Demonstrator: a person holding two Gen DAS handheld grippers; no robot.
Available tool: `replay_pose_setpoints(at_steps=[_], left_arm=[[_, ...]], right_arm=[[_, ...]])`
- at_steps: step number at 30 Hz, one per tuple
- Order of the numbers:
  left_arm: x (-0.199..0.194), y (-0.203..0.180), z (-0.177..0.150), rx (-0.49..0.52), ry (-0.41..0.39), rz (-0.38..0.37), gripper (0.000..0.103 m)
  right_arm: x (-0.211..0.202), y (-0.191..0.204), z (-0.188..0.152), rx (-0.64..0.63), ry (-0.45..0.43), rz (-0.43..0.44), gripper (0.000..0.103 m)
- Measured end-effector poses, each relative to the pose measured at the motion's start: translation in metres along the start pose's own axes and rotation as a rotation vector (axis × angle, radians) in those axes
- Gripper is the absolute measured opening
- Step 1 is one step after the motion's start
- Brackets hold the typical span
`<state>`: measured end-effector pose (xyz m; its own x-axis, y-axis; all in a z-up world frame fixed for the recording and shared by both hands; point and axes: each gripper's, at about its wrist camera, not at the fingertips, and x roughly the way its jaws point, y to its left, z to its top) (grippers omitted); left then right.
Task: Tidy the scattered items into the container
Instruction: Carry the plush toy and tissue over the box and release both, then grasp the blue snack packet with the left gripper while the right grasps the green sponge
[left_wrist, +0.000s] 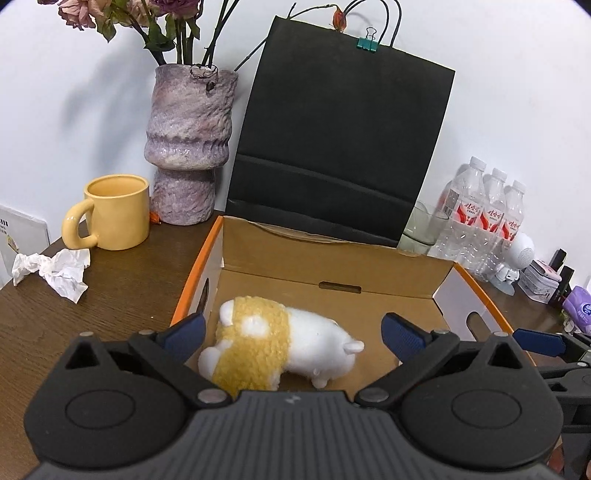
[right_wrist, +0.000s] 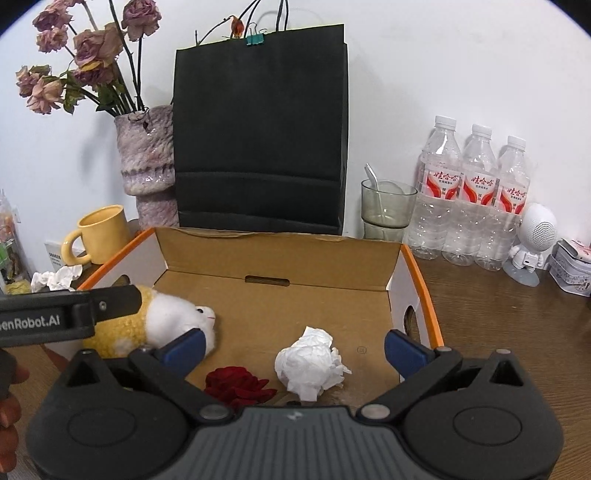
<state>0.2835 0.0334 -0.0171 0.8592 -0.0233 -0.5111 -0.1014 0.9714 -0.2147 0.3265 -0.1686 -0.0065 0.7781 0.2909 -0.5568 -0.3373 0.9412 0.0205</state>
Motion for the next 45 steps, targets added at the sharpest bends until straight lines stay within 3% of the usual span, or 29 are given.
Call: replay_pose_setpoints(at_steps=[7, 13, 20, 27, 35, 45], left_arm=[[-0.008, -0.001, 0.001, 0.007, -0.004, -0.003, 0.103], [-0.037, 0.006, 0.003, -0.008, -0.029, -0.018, 0.103], [-0.074, 0.019, -0.004, 0.001, -0.037, 0.020, 0.103], [-0.097, 0.042, -0.030, 0.007, 0.005, 0.084, 0.103], [-0.099, 0.060, -0.063, -0.003, 0.083, 0.131, 0.103], [-0.067, 0.052, -0.072, 0.023, 0.129, 0.136, 0.103]], right_arm=[[-0.003, 0.000, 0.001, -0.003, -0.003, 0.002, 0.103], [-0.031, -0.011, 0.001, 0.014, -0.047, -0.002, 0.103], [-0.071, -0.037, -0.018, 0.021, -0.052, -0.052, 0.103], [-0.098, -0.065, -0.051, 0.065, -0.017, -0.100, 0.103], [-0.099, -0.075, -0.090, 0.103, 0.050, -0.101, 0.103], [-0.074, -0.066, -0.091, 0.144, 0.060, -0.078, 0.103]])
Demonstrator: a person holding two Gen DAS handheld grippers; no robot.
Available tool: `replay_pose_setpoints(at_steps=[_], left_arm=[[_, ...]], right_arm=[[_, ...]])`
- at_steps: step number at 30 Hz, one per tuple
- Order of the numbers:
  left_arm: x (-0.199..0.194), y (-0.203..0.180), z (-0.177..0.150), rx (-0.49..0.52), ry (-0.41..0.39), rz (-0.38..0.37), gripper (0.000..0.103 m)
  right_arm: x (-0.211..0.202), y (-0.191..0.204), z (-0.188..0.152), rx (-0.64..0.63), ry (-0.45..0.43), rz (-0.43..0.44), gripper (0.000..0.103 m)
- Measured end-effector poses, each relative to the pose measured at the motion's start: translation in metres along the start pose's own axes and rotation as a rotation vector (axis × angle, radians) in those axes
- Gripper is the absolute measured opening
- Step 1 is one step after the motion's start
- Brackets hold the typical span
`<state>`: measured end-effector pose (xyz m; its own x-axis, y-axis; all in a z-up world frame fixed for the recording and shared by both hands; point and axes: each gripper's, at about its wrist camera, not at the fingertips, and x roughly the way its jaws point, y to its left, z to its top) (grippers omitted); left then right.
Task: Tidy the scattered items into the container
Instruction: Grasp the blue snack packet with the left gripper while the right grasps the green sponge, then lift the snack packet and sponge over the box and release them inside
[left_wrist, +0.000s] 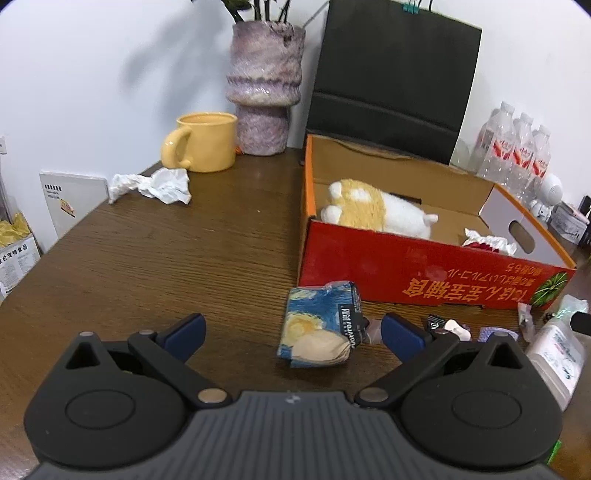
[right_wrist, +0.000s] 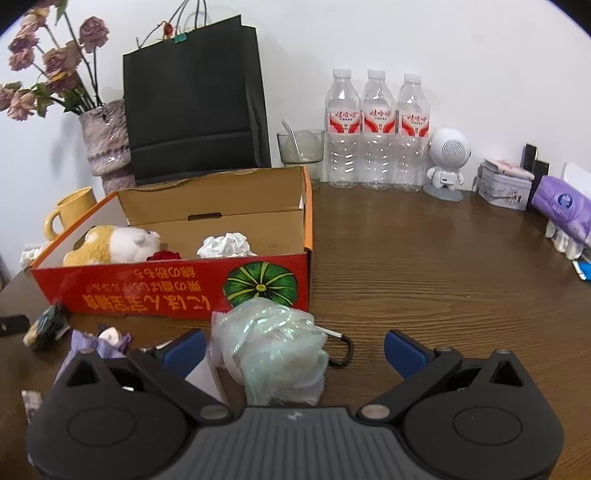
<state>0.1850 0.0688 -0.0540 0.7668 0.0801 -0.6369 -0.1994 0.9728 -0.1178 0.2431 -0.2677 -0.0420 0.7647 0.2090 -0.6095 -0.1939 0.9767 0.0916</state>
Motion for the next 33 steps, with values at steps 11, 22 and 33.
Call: replay_pose_setpoints(at_steps=[11, 22, 33], left_arm=[[0.023, 0.000, -0.003, -0.012, -0.001, 0.001, 0.076], [0.007, 0.014, -0.007, -0.049, -0.050, -0.044, 0.020], [-0.037, 0.007, -0.007, -0.052, -0.158, -0.104, 0.018]], right_arm=[[0.019, -0.007, 0.003, 0.105, 0.006, 0.099, 0.079], [0.005, -0.011, -0.004, 0.107, -0.032, 0.084, 0.035], [-0.019, -0.009, -0.002, 0.096, -0.102, 0.077, 0.035]])
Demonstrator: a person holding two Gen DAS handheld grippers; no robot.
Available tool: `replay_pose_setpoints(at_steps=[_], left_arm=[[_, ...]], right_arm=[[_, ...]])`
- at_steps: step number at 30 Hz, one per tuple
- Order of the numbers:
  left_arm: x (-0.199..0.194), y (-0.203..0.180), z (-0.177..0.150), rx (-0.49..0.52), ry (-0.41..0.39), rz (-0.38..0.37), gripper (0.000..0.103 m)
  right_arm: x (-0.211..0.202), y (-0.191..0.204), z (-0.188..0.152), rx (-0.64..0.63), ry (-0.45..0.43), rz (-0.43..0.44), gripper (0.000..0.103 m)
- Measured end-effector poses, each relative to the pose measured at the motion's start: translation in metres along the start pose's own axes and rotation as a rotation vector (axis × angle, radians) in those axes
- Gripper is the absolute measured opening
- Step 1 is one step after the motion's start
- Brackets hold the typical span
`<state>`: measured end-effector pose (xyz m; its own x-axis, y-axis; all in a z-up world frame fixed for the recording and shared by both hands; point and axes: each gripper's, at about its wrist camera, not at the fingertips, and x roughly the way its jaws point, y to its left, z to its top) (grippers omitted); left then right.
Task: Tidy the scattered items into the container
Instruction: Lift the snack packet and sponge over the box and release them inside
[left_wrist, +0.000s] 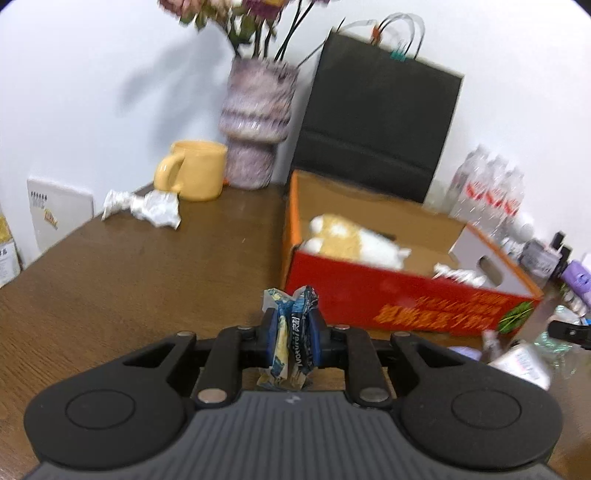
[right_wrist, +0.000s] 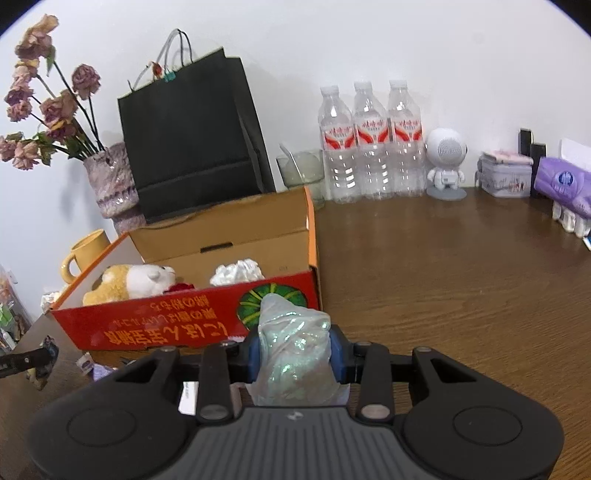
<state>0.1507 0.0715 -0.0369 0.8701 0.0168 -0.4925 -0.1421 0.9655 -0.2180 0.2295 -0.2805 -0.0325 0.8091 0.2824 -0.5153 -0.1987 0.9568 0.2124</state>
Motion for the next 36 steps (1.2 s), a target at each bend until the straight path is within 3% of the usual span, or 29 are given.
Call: replay_pose_setpoints(at_steps=[7, 13, 20, 25, 33, 35, 36], left_arm=[[-0.019, -0.035, 0.038, 0.045, -0.090, -0.118, 0.018], [-0.002, -0.072, 0.071, 0.082, -0.156, -0.185, 0.019], [0.055, -0.084, 0.077, 0.054, -0.109, -0.212, 0.019], [0.100, -0.084, 0.079, 0.066, -0.046, -0.185, 0.019], [0.127, -0.081, 0.079, 0.080, 0.006, -0.163, 0.019], [0.128, -0.080, 0.079, 0.078, 0.013, -0.155, 0.026], [0.128, -0.079, 0.080, 0.072, 0.011, -0.142, 0.043]], right_arm=[[-0.024, 0.030, 0.030, -0.070, -0.090, 0.050, 0.035], [-0.018, 0.059, 0.062, -0.118, -0.150, 0.096, 0.035], [0.027, 0.080, 0.081, -0.166, -0.129, 0.111, 0.035], [0.064, 0.087, 0.088, -0.199, -0.089, 0.080, 0.035], [0.102, 0.086, 0.088, -0.214, -0.026, 0.060, 0.035], [0.106, 0.086, 0.087, -0.222, -0.012, 0.057, 0.039], [0.107, 0.086, 0.087, -0.224, -0.006, 0.055, 0.046]])
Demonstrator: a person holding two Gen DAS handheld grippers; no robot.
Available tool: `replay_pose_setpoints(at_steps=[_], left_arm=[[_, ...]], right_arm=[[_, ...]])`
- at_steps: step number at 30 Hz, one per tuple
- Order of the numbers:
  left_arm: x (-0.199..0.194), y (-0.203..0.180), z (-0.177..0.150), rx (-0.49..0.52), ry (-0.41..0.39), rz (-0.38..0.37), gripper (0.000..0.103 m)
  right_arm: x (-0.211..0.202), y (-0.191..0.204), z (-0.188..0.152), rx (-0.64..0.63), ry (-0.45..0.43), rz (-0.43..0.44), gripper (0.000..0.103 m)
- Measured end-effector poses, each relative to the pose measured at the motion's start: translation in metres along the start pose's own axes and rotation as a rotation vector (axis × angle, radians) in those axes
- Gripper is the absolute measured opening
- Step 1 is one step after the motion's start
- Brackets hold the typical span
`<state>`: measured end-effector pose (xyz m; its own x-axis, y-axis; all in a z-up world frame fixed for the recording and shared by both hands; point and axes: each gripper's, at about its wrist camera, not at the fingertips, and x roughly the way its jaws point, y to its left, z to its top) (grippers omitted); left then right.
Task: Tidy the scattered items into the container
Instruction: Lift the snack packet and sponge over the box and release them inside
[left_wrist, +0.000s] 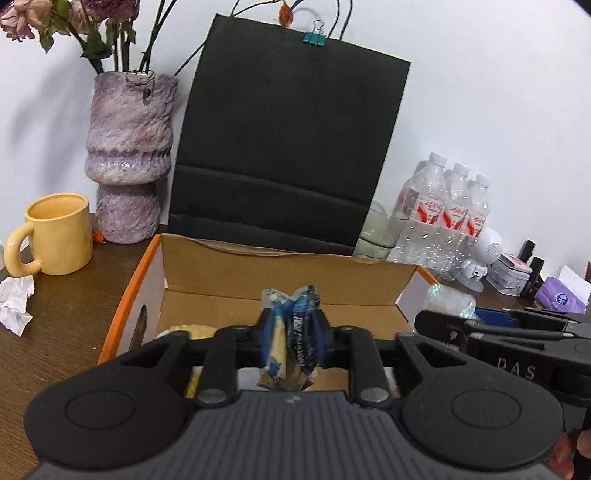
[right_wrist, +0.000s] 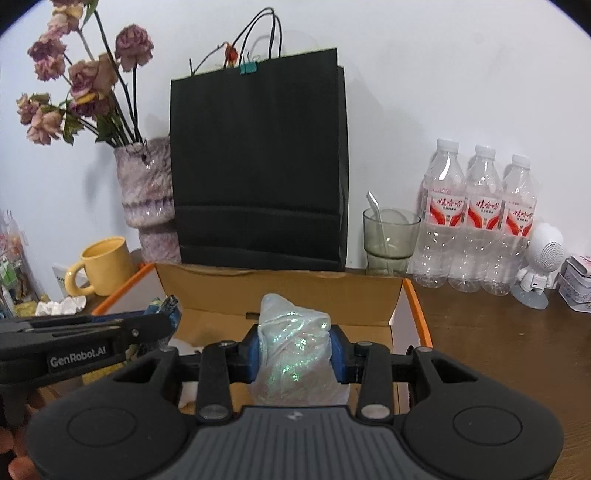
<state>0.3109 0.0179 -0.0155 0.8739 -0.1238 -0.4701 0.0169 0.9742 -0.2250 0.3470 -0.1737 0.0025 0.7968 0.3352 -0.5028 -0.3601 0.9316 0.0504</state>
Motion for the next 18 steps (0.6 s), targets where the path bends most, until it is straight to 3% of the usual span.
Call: replay_pose_setpoints(at_steps=[1, 2, 3, 4, 7, 18], left_arm=[[-0.0003, 0.0013, 0.0001, -0.009, -0.005, 0.018, 0.070], [-0.0014, 0.0025, 0.0005, -0.017, -0.014, 0.044, 0.079], [-0.0025, 0.0030, 0.0015, -0.020, -0.021, 0.089, 0.094], [-0.0031, 0.0035, 0.0029, -0.016, -0.025, 0.135, 0.103], [-0.0048, 0.0073, 0.0044, -0.009, -0.026, 0.178, 0.103], [-0.0027, 0.0052, 0.0031, 0.002, -0.011, 0.172, 0.103]], right_arm=[[0.0013, 0.0003, -0.0005, -0.003, 0.006, -0.004, 0.057], [0.0027, 0.0010, -0.0011, -0.010, 0.013, -0.012, 0.066], [0.0035, 0.0019, -0.0016, -0.016, 0.018, -0.026, 0.085], [0.0040, 0.0026, -0.0018, -0.019, 0.019, -0.047, 0.095], [0.0047, 0.0026, -0.0018, -0.016, 0.028, -0.064, 0.103], [0.0043, 0.0016, -0.0012, -0.009, 0.037, -0.057, 0.103]])
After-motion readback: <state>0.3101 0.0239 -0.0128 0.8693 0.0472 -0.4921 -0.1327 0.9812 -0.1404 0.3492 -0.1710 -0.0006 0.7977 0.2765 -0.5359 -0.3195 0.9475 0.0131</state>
